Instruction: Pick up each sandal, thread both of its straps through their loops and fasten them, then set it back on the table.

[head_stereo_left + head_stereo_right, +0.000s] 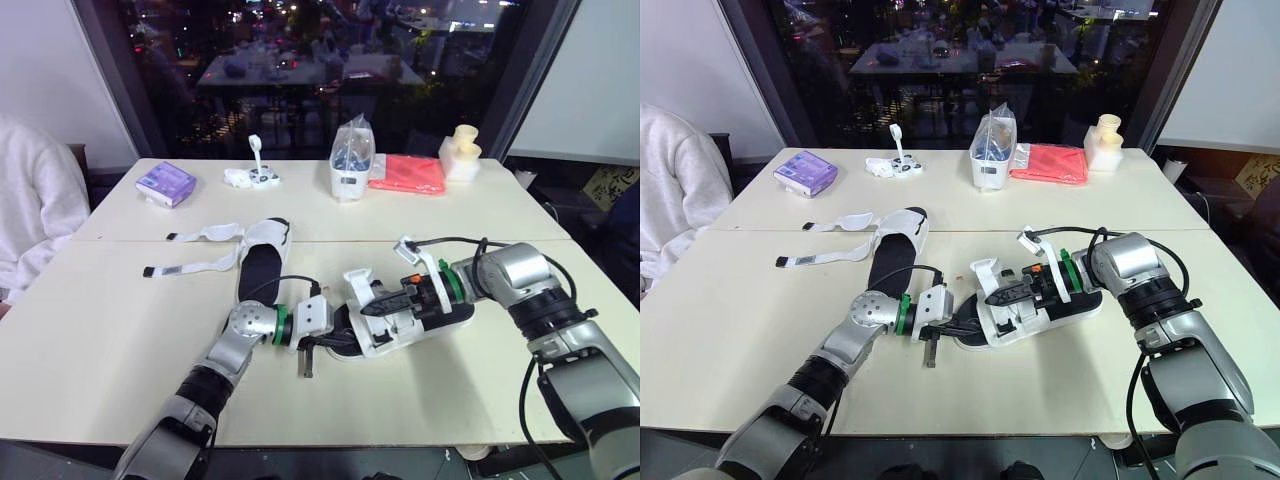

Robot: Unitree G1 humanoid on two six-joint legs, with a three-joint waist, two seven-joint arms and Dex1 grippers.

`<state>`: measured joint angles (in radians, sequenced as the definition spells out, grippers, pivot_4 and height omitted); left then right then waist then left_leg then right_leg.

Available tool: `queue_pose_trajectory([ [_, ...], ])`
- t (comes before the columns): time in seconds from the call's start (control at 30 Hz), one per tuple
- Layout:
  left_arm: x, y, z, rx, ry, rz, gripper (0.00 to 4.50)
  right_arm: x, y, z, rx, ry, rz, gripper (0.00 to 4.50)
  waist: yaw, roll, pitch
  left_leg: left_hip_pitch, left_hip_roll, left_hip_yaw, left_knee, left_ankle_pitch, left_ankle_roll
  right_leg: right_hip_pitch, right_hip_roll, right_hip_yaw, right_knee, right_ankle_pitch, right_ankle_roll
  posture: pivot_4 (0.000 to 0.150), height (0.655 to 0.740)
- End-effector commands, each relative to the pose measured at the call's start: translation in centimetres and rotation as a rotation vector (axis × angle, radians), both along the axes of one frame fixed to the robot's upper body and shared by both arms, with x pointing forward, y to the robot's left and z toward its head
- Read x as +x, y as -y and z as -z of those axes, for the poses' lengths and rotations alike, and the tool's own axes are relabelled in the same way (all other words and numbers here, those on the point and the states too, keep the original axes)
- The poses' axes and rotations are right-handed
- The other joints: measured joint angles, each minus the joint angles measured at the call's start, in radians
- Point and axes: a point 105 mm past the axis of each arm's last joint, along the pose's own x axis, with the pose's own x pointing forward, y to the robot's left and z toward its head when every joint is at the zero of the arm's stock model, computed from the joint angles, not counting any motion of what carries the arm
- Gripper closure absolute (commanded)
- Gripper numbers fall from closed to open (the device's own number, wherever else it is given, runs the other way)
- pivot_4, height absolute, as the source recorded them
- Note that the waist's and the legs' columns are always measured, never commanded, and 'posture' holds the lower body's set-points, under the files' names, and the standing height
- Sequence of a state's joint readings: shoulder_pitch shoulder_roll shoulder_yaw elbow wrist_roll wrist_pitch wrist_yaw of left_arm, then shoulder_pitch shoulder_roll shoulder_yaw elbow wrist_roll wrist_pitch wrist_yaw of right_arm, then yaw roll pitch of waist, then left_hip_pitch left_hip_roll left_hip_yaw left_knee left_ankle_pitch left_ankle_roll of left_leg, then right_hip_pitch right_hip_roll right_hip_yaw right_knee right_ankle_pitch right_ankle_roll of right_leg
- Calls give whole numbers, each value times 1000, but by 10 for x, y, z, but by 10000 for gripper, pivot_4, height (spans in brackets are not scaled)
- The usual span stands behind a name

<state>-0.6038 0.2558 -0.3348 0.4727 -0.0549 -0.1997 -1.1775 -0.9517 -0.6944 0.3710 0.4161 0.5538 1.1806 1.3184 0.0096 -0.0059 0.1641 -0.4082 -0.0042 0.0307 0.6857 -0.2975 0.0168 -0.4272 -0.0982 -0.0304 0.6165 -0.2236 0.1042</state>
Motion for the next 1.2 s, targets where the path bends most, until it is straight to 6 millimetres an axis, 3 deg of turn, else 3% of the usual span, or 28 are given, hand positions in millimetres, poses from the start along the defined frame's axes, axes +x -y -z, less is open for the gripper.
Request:
queue_pose_trajectory([
  [0.03,-1,-2,1,9,-5,-3,45000,-2,-3,-1,-35,35,-58,44610,0,0,0,0,0,0,0,0,0,0,0,0,0,0,0,1500,7400],
  [0.37,-1,-2,1,7,-6,-5,45000,-11,-9,2,-71,100,-171,44610,0,0,0,0,0,0,0,0,0,0,0,0,0,0,0,1500,7400],
  [0.87,-3,-1,2,7,-7,-4,45000,-35,3,23,-155,101,-258,44610,1,0,0,0,0,0,0,0,0,0,0,0,0,0,0,1500,7400],
  [0.97,-4,-1,3,7,-8,-2,45000,-40,4,22,-158,102,-268,36143,2,0,0,0,0,0,0,0,0,0,0,0,0,0,0,1500,7400],
  [1.13,-4,0,3,6,-10,-1,45000,-45,7,11,-176,144,-269,13483,3,0,0,1,0,0,0,0,0,1,0,0,0,0,0,1500,7400],
  [1.2,-4,1,3,5,-10,0,45000,-46,8,-4,-164,172,-257,7033,4,0,0,1,0,0,0,0,0,1,0,0,0,0,0,1500,7400],
])
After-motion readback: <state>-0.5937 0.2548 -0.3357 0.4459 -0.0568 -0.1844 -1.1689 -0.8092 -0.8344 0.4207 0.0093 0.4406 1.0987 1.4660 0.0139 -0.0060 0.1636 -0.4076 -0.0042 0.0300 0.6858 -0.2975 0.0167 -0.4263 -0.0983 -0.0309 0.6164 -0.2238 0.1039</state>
